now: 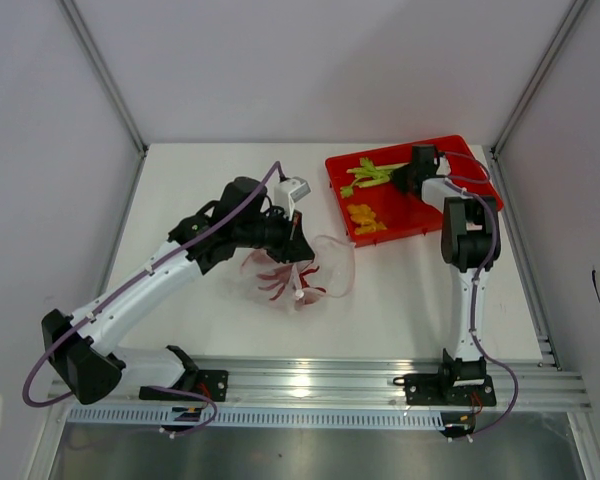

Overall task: Place the food in the zip-top bag and seal the zipper
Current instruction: Pick up the fake vegetable from the bin.

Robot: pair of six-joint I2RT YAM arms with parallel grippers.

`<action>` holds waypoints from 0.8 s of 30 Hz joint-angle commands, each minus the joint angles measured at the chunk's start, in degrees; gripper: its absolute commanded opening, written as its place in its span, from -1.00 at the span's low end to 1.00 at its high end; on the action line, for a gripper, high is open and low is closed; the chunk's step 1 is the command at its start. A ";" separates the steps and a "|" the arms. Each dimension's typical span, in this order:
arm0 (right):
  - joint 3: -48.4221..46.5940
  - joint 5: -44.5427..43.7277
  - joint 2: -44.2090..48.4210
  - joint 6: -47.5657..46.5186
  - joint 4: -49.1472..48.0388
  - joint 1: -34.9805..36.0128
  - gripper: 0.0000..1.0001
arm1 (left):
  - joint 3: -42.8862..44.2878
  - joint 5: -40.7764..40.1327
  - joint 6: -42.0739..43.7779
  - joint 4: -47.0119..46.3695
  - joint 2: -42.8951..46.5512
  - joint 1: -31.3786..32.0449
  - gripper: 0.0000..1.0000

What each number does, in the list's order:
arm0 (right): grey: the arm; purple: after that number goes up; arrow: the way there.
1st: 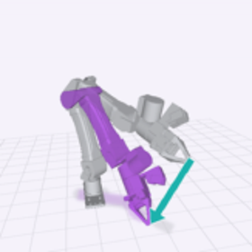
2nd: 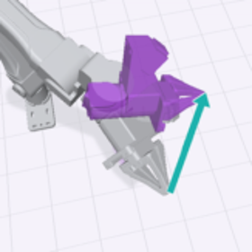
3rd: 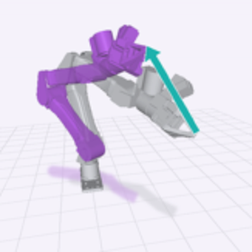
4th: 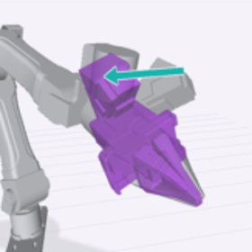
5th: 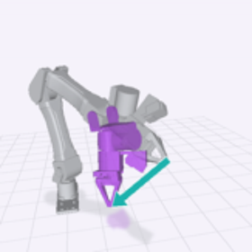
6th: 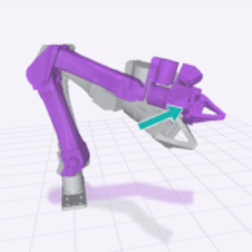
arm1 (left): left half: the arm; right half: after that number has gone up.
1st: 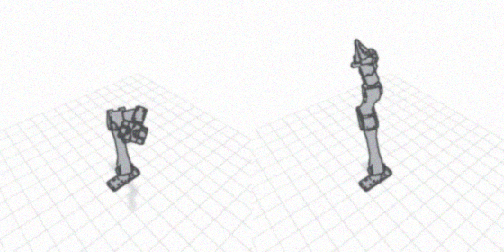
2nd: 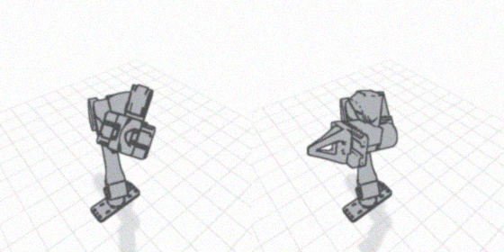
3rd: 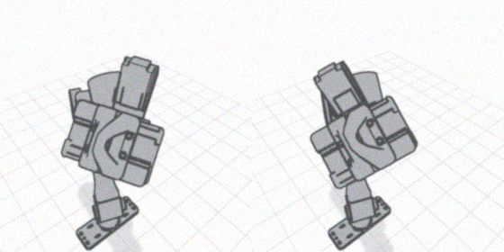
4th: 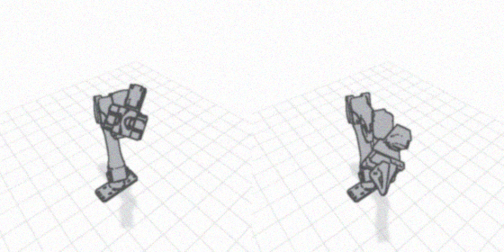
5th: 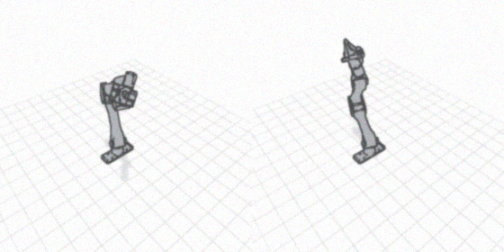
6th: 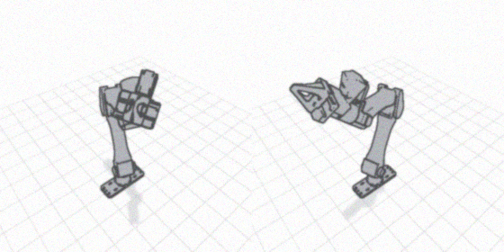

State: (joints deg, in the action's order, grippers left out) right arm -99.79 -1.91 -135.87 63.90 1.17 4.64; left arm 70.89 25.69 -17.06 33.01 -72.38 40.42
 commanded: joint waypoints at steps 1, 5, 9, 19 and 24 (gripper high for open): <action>2.05 -0.28 8.67 -8.06 4.17 0.71 -1.00 | -0.58 0.23 -0.96 -2.25 2.68 -0.52 -0.99; 1.88 1.03 14.40 -13.61 11.98 0.89 -1.00 | -1.81 0.06 -1.31 -2.95 3.91 -0.52 -0.99; 4.15 3.14 19.23 -22.65 16.50 0.02 -1.00 | -2.51 0.41 -1.40 -3.48 4.53 -0.61 -0.99; 14.44 9.29 35.75 -33.92 18.86 0.10 -1.00 | -1.55 -2.13 -0.70 -1.38 4.97 -0.78 -0.99; 21.01 8.07 45.94 -38.84 28.09 3.08 -1.00 | 0.38 -3.63 0.45 0.99 6.19 -3.15 -0.99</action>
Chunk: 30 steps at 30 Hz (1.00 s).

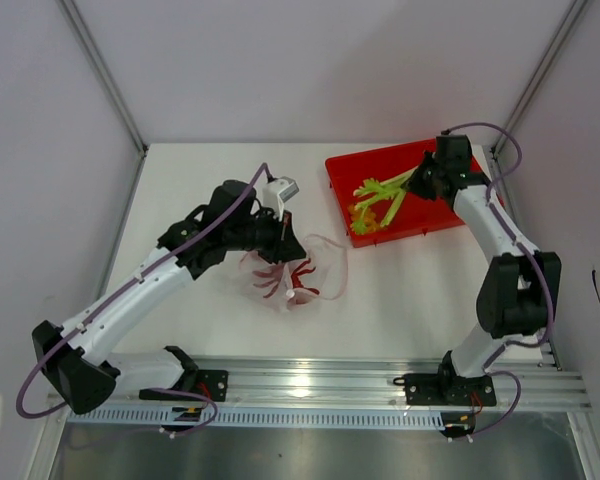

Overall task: Place the food in the zip-top bag and seal the zipper
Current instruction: Pick up the fake vegetable from the bin, then adjust the fake vegetable at the center of the board.

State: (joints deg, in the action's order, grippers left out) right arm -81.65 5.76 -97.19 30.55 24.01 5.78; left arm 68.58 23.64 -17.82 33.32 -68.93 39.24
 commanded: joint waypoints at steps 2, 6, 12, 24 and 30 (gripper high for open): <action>5.35 -0.22 13.67 -7.07 9.11 3.35 -1.00 | 3.49 -1.49 2.26 2.27 3.18 -3.12 -0.99; 11.24 -1.09 23.08 -8.13 18.05 8.09 -1.00 | 5.69 -0.44 4.20 5.87 2.57 -6.45 -0.99; 20.81 -2.68 33.98 -3.23 25.73 23.02 -1.00 | 5.60 0.88 4.20 5.96 4.68 -9.27 -0.99; 38.73 -8.66 37.95 14.10 21.19 52.75 -1.00 | -1.69 2.20 0.86 2.54 8.10 -9.27 -0.99; 43.67 -8.22 34.71 16.56 15.98 52.84 -0.88 | -1.08 1.94 1.39 3.33 8.02 -9.27 -0.99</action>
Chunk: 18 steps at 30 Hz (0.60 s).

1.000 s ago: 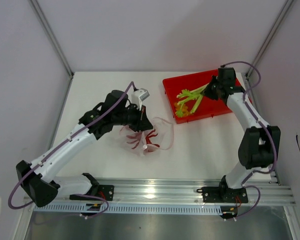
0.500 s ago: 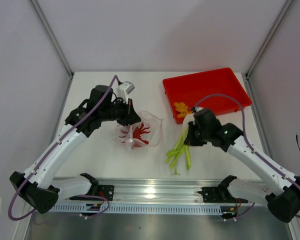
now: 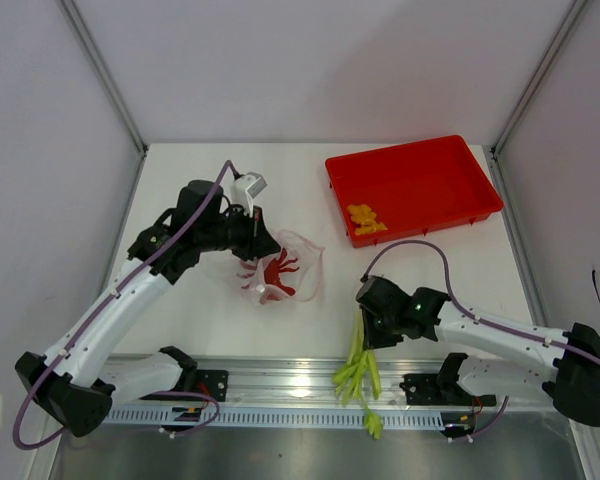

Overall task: Place the food in the zip-top bag and seal the zipper
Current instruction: Adjust the fake vegetable at the center of the board.

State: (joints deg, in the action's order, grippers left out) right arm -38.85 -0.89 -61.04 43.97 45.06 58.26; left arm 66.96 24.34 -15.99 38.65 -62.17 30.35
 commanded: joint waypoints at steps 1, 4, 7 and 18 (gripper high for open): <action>1.14 -1.75 -1.98 3.32 -5.15 0.54 -0.55 | 0.54 1.33 -0.45 -2.18 1.35 -0.46 -0.99; 1.50 -3.86 -3.30 3.94 -4.81 1.24 -0.17 | 0.45 1.85 -0.62 -2.70 1.00 -0.38 -0.99; 1.41 -5.27 -4.17 4.90 -4.63 1.33 0.39 | 0.54 2.91 -0.89 -3.32 -0.05 -0.38 -0.99; -0.96 -9.74 -16.21 10.79 -8.68 5.88 0.52 | 0.10 3.09 0.16 -3.15 -1.02 -0.47 -0.99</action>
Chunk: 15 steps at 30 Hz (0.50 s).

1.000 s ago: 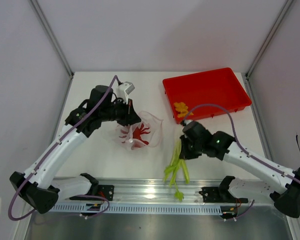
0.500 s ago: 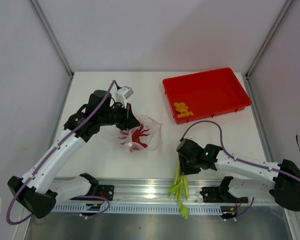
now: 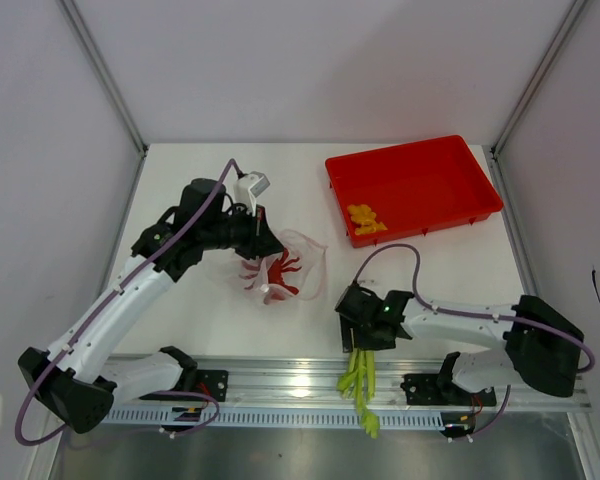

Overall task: Place the food in the zip-top bag and seal the zipper
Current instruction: Adjust the fake vegetable at the center of the board.

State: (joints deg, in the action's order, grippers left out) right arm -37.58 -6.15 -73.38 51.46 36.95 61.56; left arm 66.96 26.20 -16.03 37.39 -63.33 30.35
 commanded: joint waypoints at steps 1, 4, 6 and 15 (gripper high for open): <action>-2.93 -6.57 -5.35 4.69 0.13 3.38 0.46 | 0.19 1.23 0.39 -1.70 -0.04 -0.47 -0.99; -5.30 -10.97 -9.66 7.24 2.95 6.98 0.19 | 0.01 0.62 0.91 -1.53 -0.13 -0.47 -0.99; -5.48 -11.69 -10.46 8.12 2.87 8.57 -0.23 | -0.68 0.44 1.09 -1.61 0.22 -0.47 -0.99; -5.22 -11.87 1.91 1.29 3.39 8.75 -1.00 | -1.57 -0.09 2.06 -1.26 0.67 -0.47 -0.99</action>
State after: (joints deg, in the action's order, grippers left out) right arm -41.78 -16.05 -76.88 56.82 40.05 70.17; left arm 65.25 26.02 -15.33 37.45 -63.48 30.33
